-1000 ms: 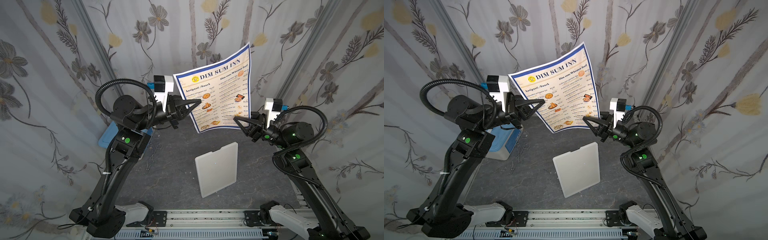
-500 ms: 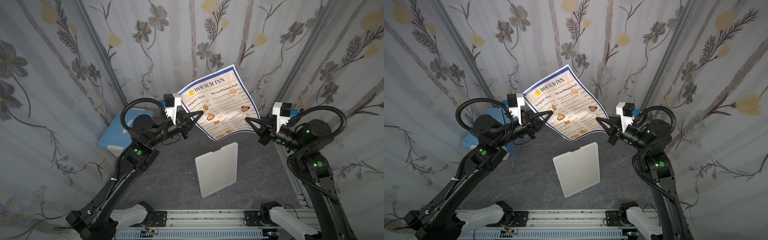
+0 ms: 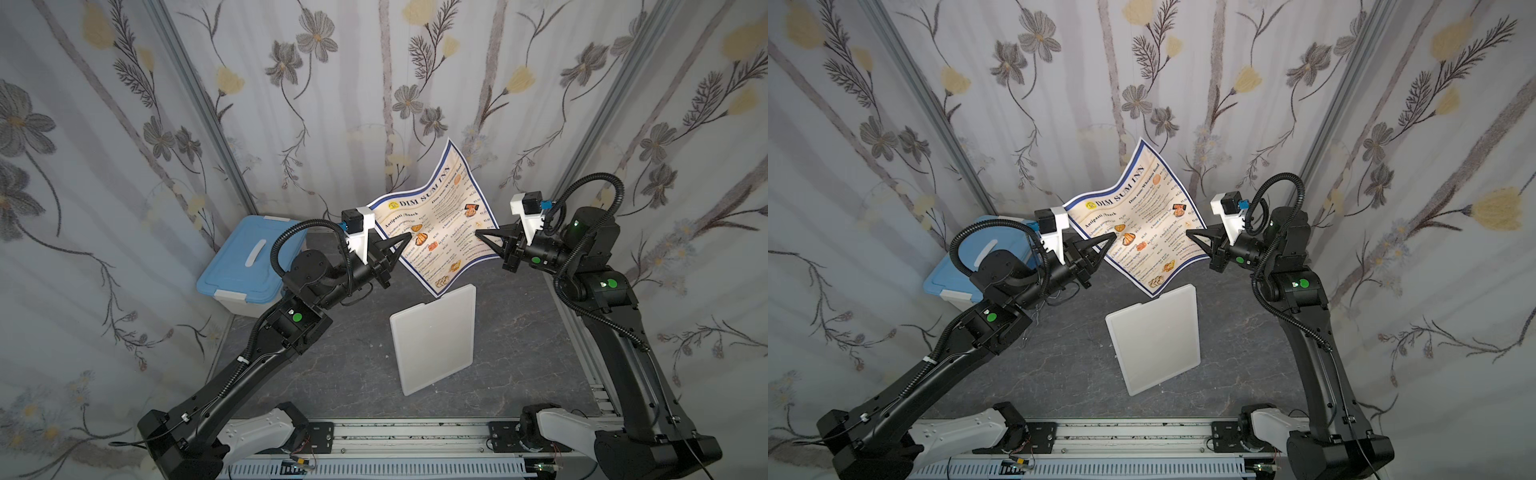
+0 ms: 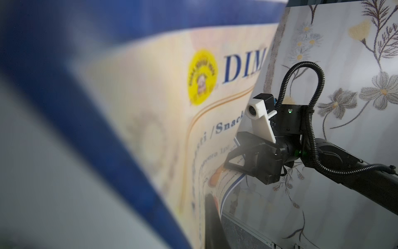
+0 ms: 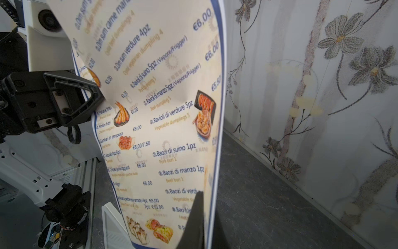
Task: Insert the menus into the narrow rack
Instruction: Adjust the menu.
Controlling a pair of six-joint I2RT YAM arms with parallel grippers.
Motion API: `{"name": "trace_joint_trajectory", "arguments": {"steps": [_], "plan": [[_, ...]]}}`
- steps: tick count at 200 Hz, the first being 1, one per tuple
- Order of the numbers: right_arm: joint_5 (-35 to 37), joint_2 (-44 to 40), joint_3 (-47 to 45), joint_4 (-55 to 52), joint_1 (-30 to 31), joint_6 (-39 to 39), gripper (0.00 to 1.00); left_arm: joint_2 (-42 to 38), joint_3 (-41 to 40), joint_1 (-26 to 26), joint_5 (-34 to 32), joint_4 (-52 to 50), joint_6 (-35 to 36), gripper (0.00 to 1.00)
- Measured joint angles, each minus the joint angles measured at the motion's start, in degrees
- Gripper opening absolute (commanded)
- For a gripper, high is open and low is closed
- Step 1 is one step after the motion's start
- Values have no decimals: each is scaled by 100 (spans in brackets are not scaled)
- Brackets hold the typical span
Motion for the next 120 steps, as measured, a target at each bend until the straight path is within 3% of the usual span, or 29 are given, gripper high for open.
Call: {"name": "trace_joint_trajectory", "arguments": {"steps": [120], "plan": [[-400, 308, 17, 0, -2, -111, 0, 0, -348, -79, -778, 125, 197, 12]]}}
